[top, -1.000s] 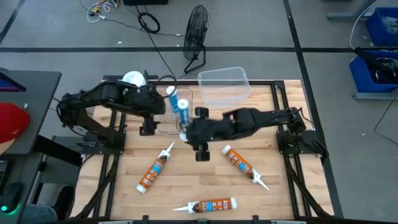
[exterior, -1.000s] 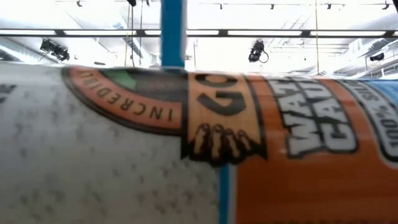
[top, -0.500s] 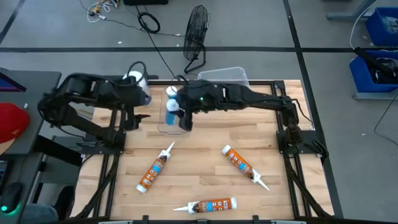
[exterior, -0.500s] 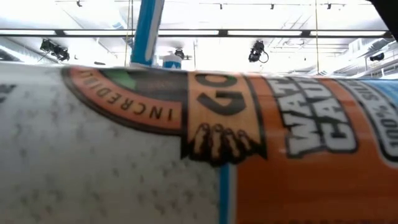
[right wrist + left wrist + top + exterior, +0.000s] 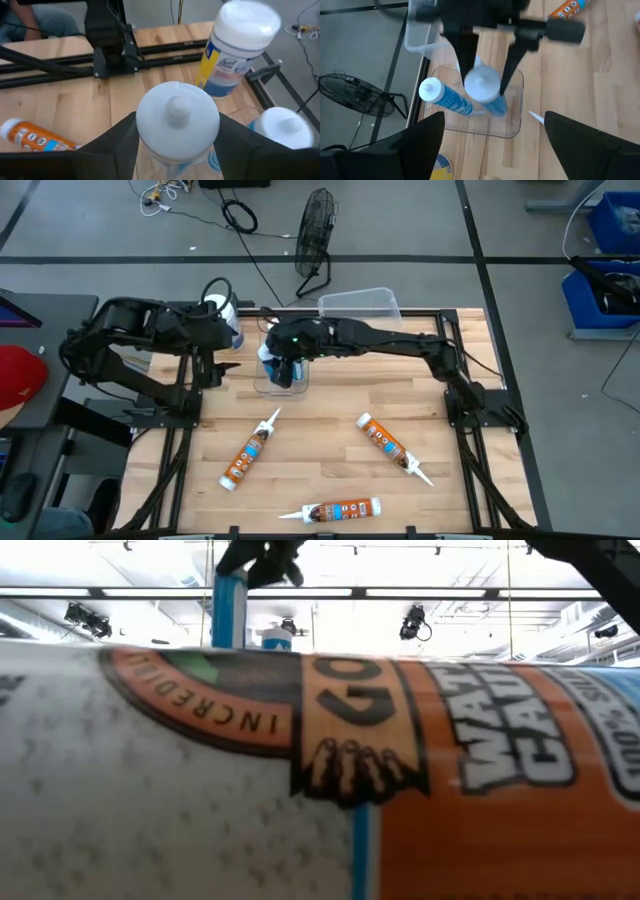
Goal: Pick & place silicon tubes, Sealant and Lysol wipes
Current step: Put the blue sealant into the transparent bin
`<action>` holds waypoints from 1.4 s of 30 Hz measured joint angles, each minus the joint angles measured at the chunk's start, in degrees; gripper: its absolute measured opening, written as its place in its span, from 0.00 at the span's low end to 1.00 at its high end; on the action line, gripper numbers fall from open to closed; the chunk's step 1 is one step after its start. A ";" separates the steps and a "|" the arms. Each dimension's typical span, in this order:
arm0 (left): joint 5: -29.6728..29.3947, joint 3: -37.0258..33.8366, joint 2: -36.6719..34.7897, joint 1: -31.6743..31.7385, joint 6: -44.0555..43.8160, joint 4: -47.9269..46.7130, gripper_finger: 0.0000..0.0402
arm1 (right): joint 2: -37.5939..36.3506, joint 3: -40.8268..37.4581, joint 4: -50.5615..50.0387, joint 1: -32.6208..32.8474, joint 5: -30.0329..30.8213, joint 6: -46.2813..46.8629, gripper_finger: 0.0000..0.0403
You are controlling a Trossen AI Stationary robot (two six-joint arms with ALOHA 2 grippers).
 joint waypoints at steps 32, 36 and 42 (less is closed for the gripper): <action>0.02 0.00 0.02 0.00 0.00 -0.39 0.87 | 6.18 0.09 0.91 -1.33 0.04 2.52 0.52; 0.02 0.00 0.02 0.00 0.00 -0.39 0.87 | 6.18 0.09 0.83 -1.32 0.02 2.53 0.53; 0.02 0.00 0.02 0.00 -0.02 -0.39 0.87 | 6.18 0.09 0.06 -1.27 0.14 2.49 0.58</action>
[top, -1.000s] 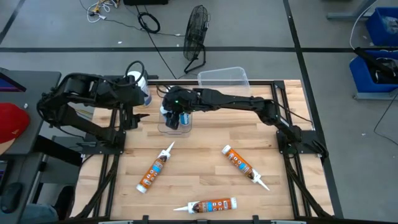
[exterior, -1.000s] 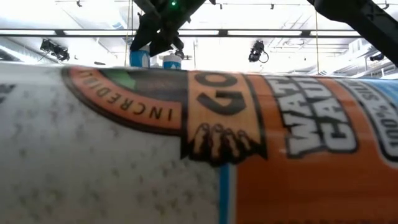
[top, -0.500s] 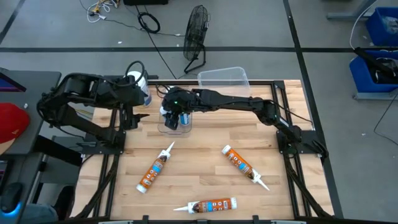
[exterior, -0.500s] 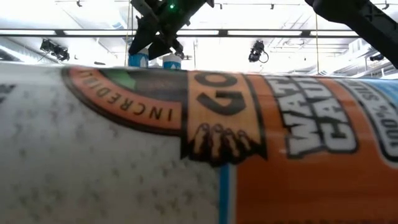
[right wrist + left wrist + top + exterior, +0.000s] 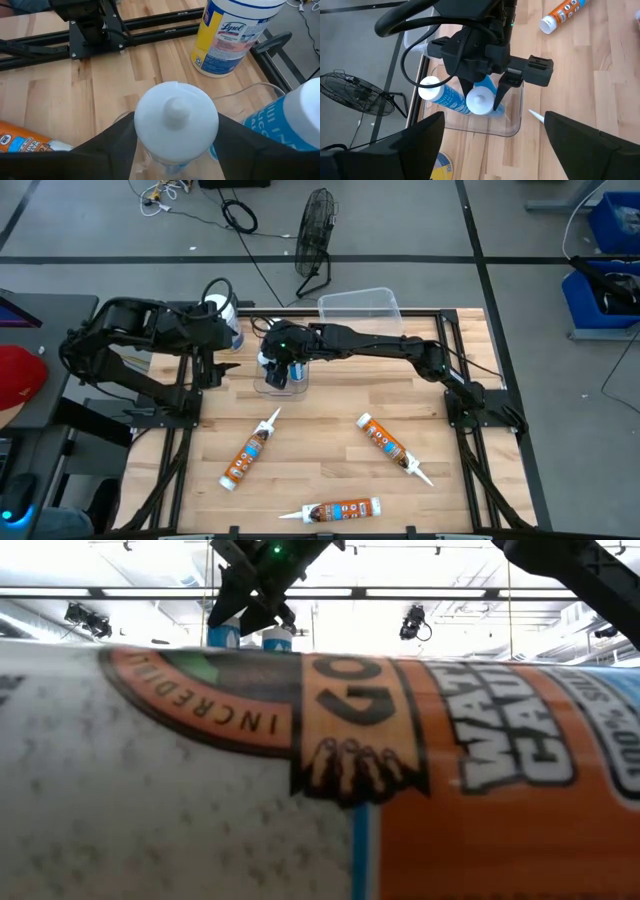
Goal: Pick & place silicon tubes, Sealant and Lysol wipes
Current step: Put the blue sealant into the transparent bin
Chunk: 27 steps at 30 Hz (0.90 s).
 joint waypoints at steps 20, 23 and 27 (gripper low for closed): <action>0.02 0.00 0.00 -0.02 -0.07 0.02 0.87 | 0.05 0.00 -0.85 0.00 0.00 -1.69 0.67; 0.02 0.00 0.00 -0.02 -0.07 0.02 0.87 | 0.15 0.00 -0.90 0.00 0.02 -1.83 0.68; 0.02 0.00 0.00 0.00 -0.07 0.01 0.87 | 0.01 -0.03 -1.09 0.00 0.82 -2.55 0.68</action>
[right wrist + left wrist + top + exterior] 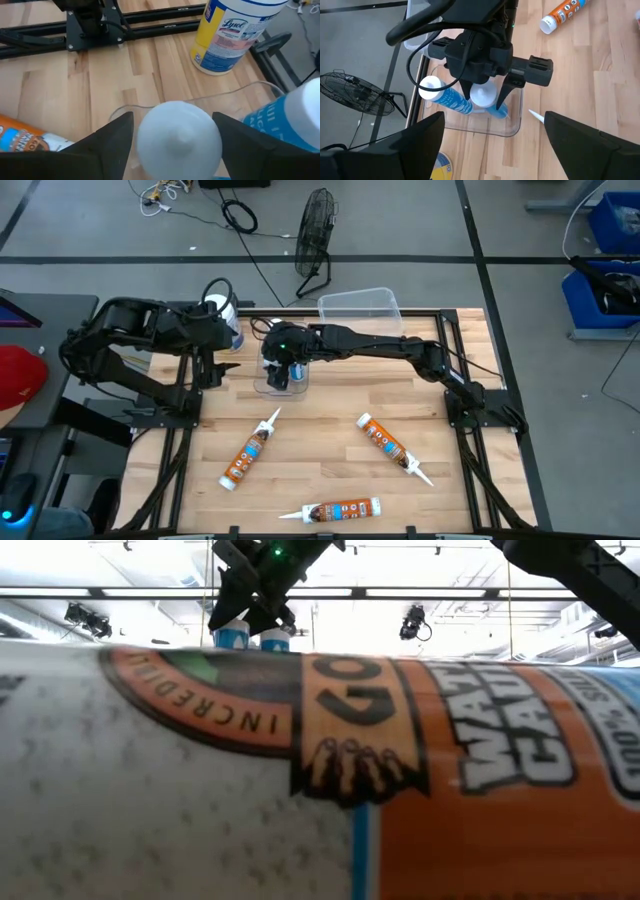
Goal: Pick & place silicon tubes, Sealant and Lysol wipes
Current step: Put the blue sealant into the transparent bin, then put the top left orange sealant into the white bin
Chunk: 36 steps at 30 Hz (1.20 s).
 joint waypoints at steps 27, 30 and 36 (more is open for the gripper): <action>1.27 -9.20 -0.94 -0.86 -17.13 -2.66 0.87 | -24.12 0.01 -40.85 16.22 18.39 14.37 0.53; 1.49 -14.82 -0.94 -2.48 -22.56 -2.69 0.87 | -24.27 -0.01 -44.66 21.44 21.55 19.60 0.49; 3.61 -25.92 -0.87 -5.73 -39.77 0.55 0.87 | -24.37 -4.70 -44.82 29.60 28.83 24.06 0.45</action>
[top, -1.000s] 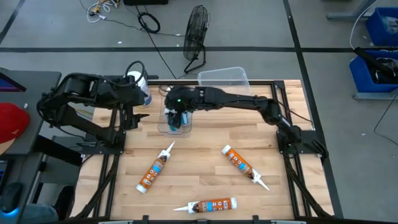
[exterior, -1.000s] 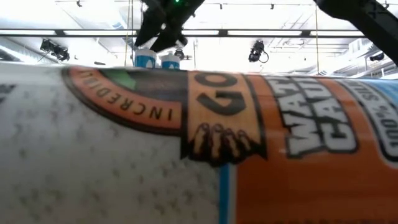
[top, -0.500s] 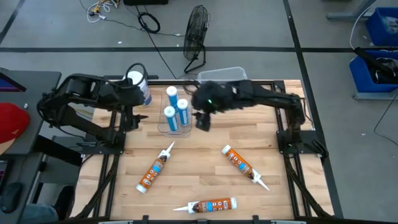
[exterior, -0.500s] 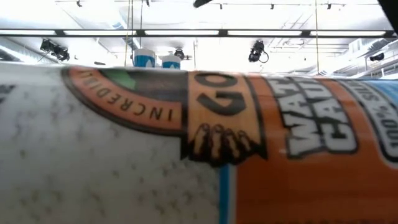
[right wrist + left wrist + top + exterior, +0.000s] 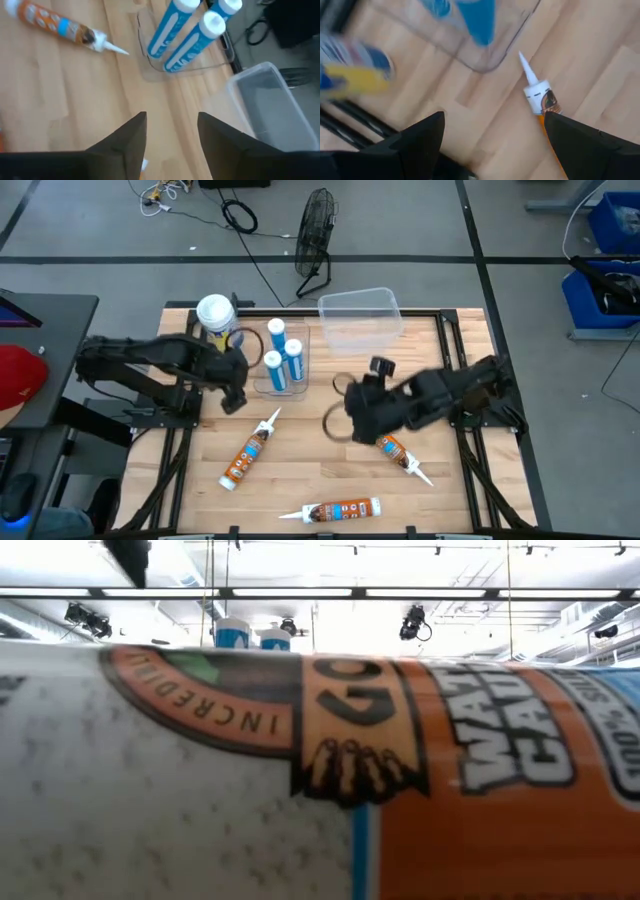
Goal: Pick & place silicon tubes, Sealant and Lysol wipes
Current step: Put the top left orange sealant into the white bin
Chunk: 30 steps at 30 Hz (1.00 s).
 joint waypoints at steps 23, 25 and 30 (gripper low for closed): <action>4.99 -20.88 1.55 -12.28 -23.77 27.94 0.87 | -31.19 -71.79 35.58 4.23 6.27 11.52 0.40; 5.30 -21.52 2.63 -13.11 -26.00 29.43 0.87 | -33.31 -75.93 39.48 3.85 6.08 10.30 0.40; 8.30 -22.33 7.14 -15.18 -32.23 29.16 0.87 | -35.47 -82.76 46.30 3.59 3.52 8.00 0.40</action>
